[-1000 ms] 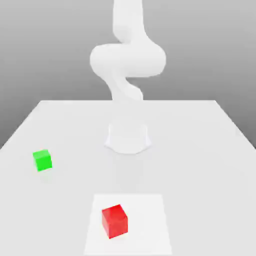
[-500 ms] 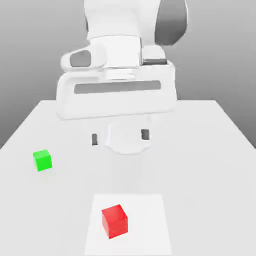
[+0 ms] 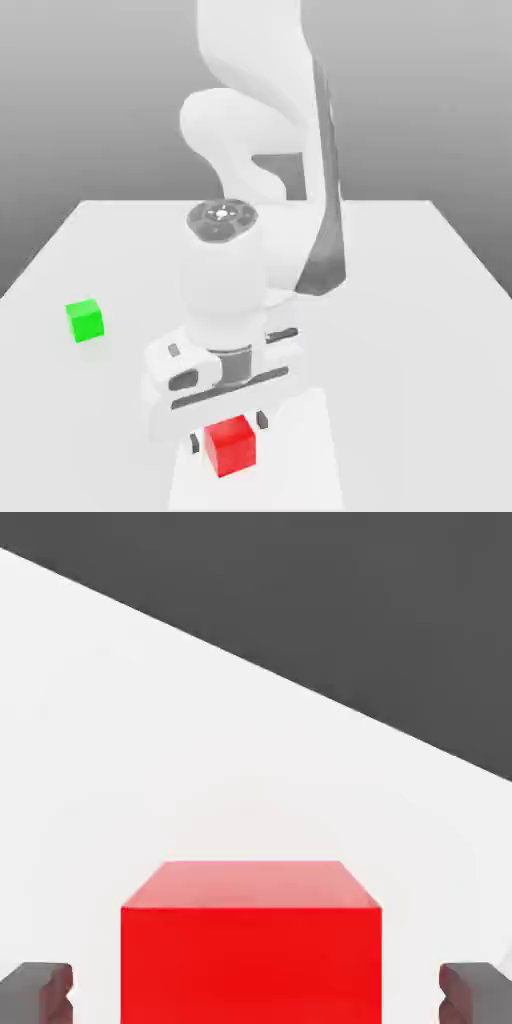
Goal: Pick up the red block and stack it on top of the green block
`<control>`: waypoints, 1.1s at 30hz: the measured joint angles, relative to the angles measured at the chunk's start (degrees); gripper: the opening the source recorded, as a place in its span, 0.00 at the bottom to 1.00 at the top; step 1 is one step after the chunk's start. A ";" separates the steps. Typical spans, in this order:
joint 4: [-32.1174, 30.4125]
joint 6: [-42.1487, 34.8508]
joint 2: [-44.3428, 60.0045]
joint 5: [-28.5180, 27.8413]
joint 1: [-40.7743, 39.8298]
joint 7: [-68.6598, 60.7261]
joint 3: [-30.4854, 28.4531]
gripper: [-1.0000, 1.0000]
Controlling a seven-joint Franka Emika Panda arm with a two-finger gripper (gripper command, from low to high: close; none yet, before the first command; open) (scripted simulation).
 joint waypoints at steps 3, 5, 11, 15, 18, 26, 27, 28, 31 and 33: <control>0.00 -0.09 -0.01 -0.08 -0.03 0.08 0.01 0.00; 0.01 0.07 0.14 -0.04 -0.12 0.04 0.11 0.00; -1.94 -8.63 -10.67 -5.23 0.67 3.96 -3.15 0.00; -5.17 -11.17 -16.86 -10.79 -9.72 8.62 -8.53 0.00; -7.88 -12.40 -21.07 -14.73 -17.45 12.05 -11.51 0.00; -15.54 -14.49 -31.19 -23.32 -35.29 19.97 -20.90 0.00; -16.54 -14.60 -32.30 -24.17 -37.75 20.82 -22.00 0.00; -17.57 -14.67 -33.38 -24.93 -40.32 21.63 -23.00 0.00; -18.59 -13.49 -32.72 -22.73 -40.46 20.39 -25.28 0.00; -18.75 -12.42 -31.32 -20.20 -38.67 18.73 -26.65 0.00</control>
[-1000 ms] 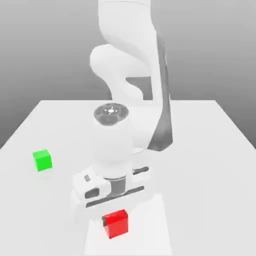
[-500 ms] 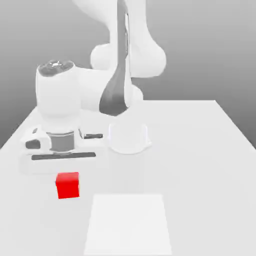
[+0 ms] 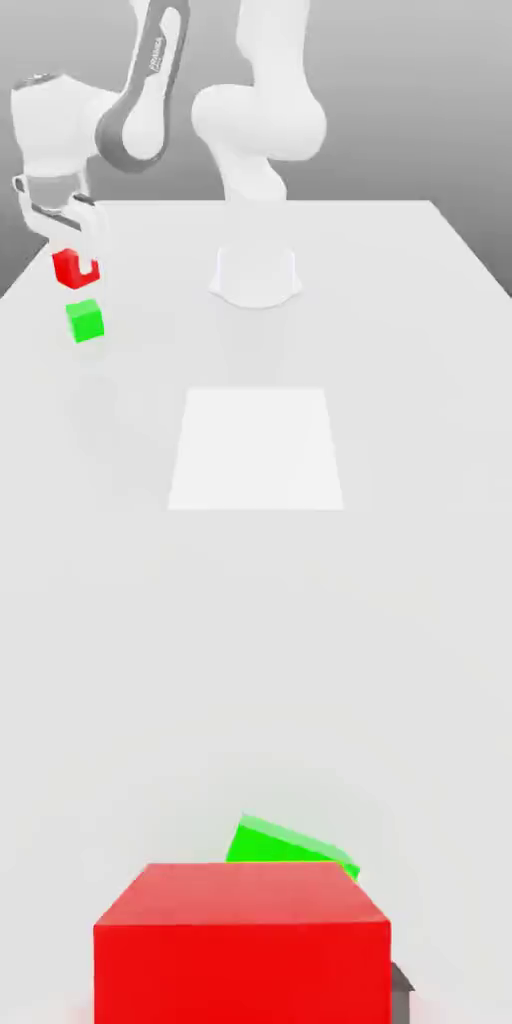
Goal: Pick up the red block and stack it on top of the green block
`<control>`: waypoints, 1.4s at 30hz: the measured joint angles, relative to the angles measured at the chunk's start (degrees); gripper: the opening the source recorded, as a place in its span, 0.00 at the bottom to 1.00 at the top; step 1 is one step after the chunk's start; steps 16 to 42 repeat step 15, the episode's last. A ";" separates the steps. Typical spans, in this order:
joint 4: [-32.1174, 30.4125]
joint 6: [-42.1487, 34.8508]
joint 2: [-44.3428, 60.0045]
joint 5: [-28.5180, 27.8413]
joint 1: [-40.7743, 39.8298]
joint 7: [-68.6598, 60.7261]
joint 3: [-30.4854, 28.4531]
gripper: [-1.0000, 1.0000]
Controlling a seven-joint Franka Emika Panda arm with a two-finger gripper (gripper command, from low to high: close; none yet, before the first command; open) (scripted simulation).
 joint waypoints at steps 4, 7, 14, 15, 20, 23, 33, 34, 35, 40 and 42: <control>-0.11 2.11 3.16 5.91 3.65 -4.02 -2.00 0.00; -0.10 3.57 5.52 10.34 6.27 -7.03 -3.30 0.00; 0.12 6.62 10.64 19.95 10.54 -13.58 -4.68 0.00; 0.16 7.03 11.28 21.06 11.03 -14.35 -4.78 0.00; 0.16 7.03 11.28 21.06 11.03 -14.35 -4.78 0.00; 0.16 7.03 11.28 21.06 11.03 -14.35 -4.78 0.00; 0.16 7.03 11.28 21.06 11.03 -14.35 -4.78 0.00; 0.16 7.03 11.28 21.06 11.03 -14.35 -4.78 0.00; 0.16 7.03 11.28 21.06 11.03 -14.35 -4.78 0.00; 0.16 7.03 11.28 21.06 11.03 -14.35 -4.78 0.00; 0.16 7.03 11.28 21.06 11.03 -14.35 -4.78 0.00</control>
